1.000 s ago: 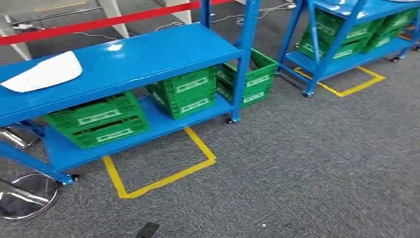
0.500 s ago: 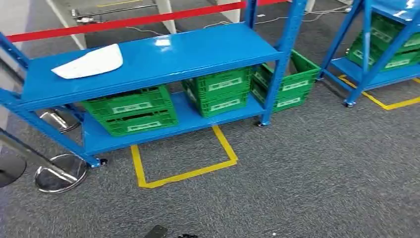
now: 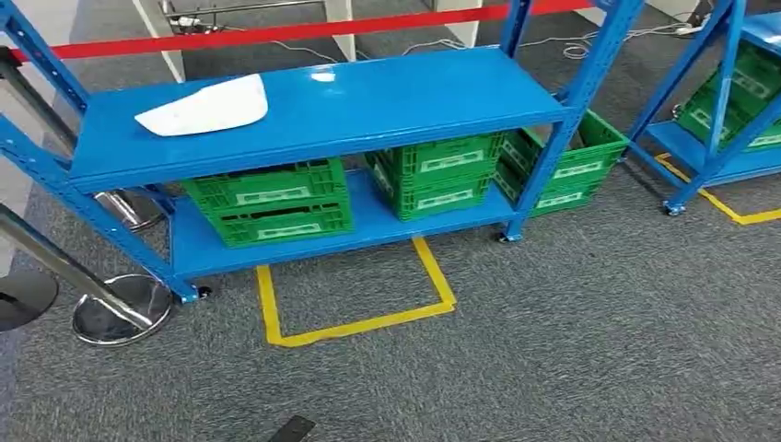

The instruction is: Take the parts from the cabinet and place them on the table.

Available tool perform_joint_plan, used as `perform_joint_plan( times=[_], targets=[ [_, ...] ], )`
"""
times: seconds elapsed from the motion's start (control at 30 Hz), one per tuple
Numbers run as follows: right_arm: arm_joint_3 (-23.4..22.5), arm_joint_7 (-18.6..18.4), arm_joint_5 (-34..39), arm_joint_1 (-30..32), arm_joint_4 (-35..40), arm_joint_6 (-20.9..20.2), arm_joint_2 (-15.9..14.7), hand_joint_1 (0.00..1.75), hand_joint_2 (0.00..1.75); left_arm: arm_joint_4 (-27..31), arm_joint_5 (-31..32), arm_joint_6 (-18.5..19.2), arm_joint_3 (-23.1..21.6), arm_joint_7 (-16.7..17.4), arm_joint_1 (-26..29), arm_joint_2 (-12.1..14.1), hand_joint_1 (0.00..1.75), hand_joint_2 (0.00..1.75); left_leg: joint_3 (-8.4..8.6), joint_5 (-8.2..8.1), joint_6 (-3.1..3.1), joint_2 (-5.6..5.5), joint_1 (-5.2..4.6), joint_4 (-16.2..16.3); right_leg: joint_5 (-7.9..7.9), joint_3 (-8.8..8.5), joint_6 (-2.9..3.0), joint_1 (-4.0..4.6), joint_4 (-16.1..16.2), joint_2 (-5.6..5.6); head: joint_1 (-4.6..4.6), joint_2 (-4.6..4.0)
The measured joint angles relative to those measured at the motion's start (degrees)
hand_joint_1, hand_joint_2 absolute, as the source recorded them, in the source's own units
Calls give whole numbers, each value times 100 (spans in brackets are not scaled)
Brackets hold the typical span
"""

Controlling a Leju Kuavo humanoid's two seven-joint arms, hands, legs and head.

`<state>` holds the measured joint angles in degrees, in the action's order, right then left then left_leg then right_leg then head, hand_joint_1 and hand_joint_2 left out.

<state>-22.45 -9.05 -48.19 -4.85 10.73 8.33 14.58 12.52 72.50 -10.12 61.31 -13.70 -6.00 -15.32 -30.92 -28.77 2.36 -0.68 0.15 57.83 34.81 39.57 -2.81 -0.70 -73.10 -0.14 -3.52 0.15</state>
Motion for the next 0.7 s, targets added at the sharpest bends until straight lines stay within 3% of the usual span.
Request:
perform_joint_plan(
  times=[0.07, 0.1, 0.13, 0.17, 0.23, 0.3, 0.33, 0.37, 0.43, 0.47, 0.5, 0.57, 0.6, 0.63, 0.7],
  targets=[
    [-11, -28, 22, 8, 0, 13, 0, 0, 0, 0, 11, -4, -7, 78, 1, 4, 0, 0, 118, -79, -36, -48, 8, 7, -623, -400, 19, -8, 916, 1, 2, 0],
    [-37, -28, 41, 24, -2, 55, 2, 0, 0, 0, 9, -13, -7, 96, 6, 7, 0, 0, 150, -133, -69, -55, 8, 7, -696, -585, 29, -7, 1268, 23, 2, 0],
    [-63, -26, 46, 29, -2, 107, 9, 0, 0, 0, 2, -26, -7, 96, -10, 13, 0, 0, 147, -168, -112, -72, -33, 46, -616, -682, 41, 10, 1382, 47, 26, 0],
    [-85, -20, 29, 24, -2, 183, 9, 0, 0, 0, -6, -35, -5, 87, -10, 15, 0, 0, 130, -170, -138, -73, -28, 50, -539, -725, 129, 13, 1421, 45, 16, 0],
    [-94, -13, 28, 57, -2, 315, 9, 0, 0, 0, -13, -55, -4, 57, -2, 15, 0, 0, 150, -173, -159, -74, -25, 22, -518, -712, 177, 25, 1426, 47, -31, 0],
    [-131, 48, 37, 69, 7, 431, 13, 0, 0, 0, -37, -90, -4, 26, -10, 15, 0, 0, 155, -279, -227, -34, -23, 120, -498, -801, 240, -24, 1482, 25, -37, 0],
    [-144, 100, 37, 67, 7, 483, 15, 0, 0, 0, -37, -92, -4, 15, -20, 13, 0, 0, 18, -394, -256, -2, -22, 398, -465, -842, 289, -25, 1486, 4, -83, 0],
    [-146, 140, 35, 66, 7, 503, 15, 0, 0, 0, -37, -92, -4, 9, -24, 15, 0, 0, -235, -576, -278, 3, -9, 859, -428, -874, 316, -24, 1486, -10, -72, 0],
    [-157, 168, 33, 71, 7, 557, 15, 0, 0, 0, -37, -98, -4, -11, -9, 15, 0, 0, -763, -818, -298, 4, 0, 1751, -350, -953, 322, -21, 1486, -19, -77, 0],
    [-175, 175, 37, 75, 7, 575, 15, 0, 0, 0, -35, -109, -4, -11, 4, 15, 0, 0, -908, -758, -297, 6, 2, 1902, -307, -1006, 316, -21, 1486, -17, -76, 0],
    [-190, 179, 50, 81, 7, 586, 15, 0, 0, 0, -35, -133, -4, -11, 12, 15, 0, 0, -915, -504, -287, 6, 2, 1780, -253, -1087, 307, -19, 1486, -13, -74, 0],
    [-201, 192, 50, 80, 7, 588, 15, 0, 0, 0, -33, -153, -4, -11, 6, 17, 0, 0, -669, 186, -229, 9, -3, 974, -139, -1285, 284, -16, 1485, -8, -74, 0],
    [-205, 195, 48, 89, 7, 588, 17, 0, 0, 0, -33, -153, -4, -11, 12, 22, 0, 0, -552, 438, -183, 20, -17, 556, -71, -1326, 274, -15, 1495, -19, -77, 0],
    [-223, 197, 50, 87, -5, 586, 22, 0, 0, 0, -33, -151, -4, -11, 18, 31, 0, 0, -533, 353, -145, 40, -70, 638, -27, -1324, 242, 0, 1508, -26, -20, -6],
    [-236, 195, 53, 62, 0, 588, 22, 0, 0, 0, -31, -153, -4, -7, 0, 37, 0, 0, -399, 164, -93, 50, -91, 350, -2, -1291, 183, -13, 1517, -32, -33, -2]
  ],
)
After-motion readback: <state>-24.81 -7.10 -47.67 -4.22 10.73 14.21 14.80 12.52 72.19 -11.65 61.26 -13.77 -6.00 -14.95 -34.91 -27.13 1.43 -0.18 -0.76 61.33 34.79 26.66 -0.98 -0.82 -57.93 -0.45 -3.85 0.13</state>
